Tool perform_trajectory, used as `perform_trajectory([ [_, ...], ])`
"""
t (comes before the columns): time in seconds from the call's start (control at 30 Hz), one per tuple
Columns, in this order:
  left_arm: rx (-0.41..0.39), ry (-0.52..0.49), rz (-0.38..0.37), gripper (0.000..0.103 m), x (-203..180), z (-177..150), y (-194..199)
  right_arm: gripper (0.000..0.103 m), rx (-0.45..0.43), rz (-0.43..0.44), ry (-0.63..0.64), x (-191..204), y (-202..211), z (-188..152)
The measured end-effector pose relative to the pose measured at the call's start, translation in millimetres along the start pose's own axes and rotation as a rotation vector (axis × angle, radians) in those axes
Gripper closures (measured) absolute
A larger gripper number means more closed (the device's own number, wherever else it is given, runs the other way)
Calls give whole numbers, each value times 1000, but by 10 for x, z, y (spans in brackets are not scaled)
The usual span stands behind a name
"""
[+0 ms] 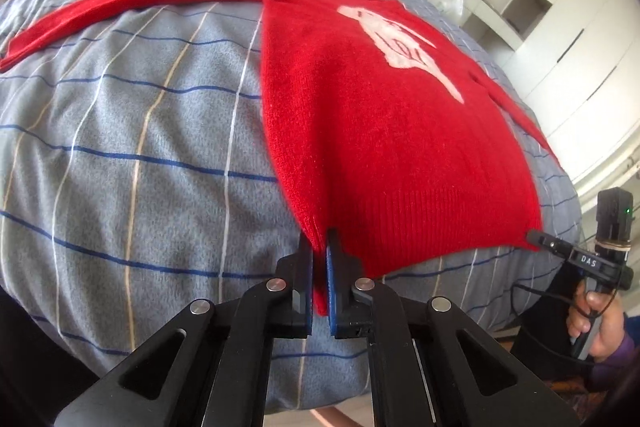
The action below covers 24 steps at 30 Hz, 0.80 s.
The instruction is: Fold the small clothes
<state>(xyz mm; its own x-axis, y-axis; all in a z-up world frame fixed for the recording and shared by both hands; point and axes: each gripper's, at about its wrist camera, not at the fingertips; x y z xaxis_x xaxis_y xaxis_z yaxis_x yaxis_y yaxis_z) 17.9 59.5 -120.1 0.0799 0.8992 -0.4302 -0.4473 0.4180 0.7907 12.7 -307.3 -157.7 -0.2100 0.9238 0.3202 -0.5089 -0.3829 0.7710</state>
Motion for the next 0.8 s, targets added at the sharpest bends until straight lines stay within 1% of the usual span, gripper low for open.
perform_trajectory([
  [0.1,22,-23,28,100,2,-60,-38,99,21,-45,39,28,109,-15],
  [0.17,35,-16,53,100,14,-42,-149,99,33,-56,33,-9,52,-27],
  [0.23,41,10,58,100,29,-16,-215,99,45,-66,19,-47,-72,-38],
  [0.3,33,-6,70,100,5,-28,-202,99,42,-85,21,-60,-125,-57],
  [0.4,9,-47,87,98,-48,-71,-171,99,24,-121,60,29,-109,-58],
  [0.47,-1,-50,85,96,-62,-77,-148,98,12,-127,69,55,-91,-70],
  [0.5,-7,-49,86,94,-67,-75,-130,98,6,-127,69,57,-82,-72],
  [0.53,-15,-48,89,91,-80,-69,-117,95,-1,-126,66,54,-66,-73],
  [0.57,-19,-48,89,82,-91,-63,-97,93,-8,-123,62,52,-44,-76],
  [0.6,-25,-47,90,71,-99,-63,-66,85,-12,-122,58,58,-12,-90],
  [0.63,-37,-45,93,64,-103,-70,-22,76,-15,-125,55,56,14,-94],
  [0.67,-54,-42,97,51,-102,-75,32,71,-18,-129,53,59,48,-110],
  [0.7,-74,-37,99,42,-102,-76,88,62,-23,-134,51,60,85,-120],
  [0.73,-95,-30,98,39,-94,-76,151,57,-32,-138,49,71,124,-140],
  [0.8,-134,-6,103,31,-57,-56,280,55,-56,-159,47,85,206,-145],
])
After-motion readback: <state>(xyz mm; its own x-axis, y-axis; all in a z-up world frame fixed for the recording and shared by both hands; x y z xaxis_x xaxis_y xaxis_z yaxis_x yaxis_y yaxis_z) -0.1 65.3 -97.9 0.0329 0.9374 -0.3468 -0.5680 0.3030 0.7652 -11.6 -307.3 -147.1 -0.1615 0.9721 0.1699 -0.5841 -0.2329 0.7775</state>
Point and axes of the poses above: each gripper's, at about its wrist camera, not at the fingertips, and y roughly against the way its jaws point, x to its left, z to its top, and after that the axes turned 11 degrees about y, right-handed
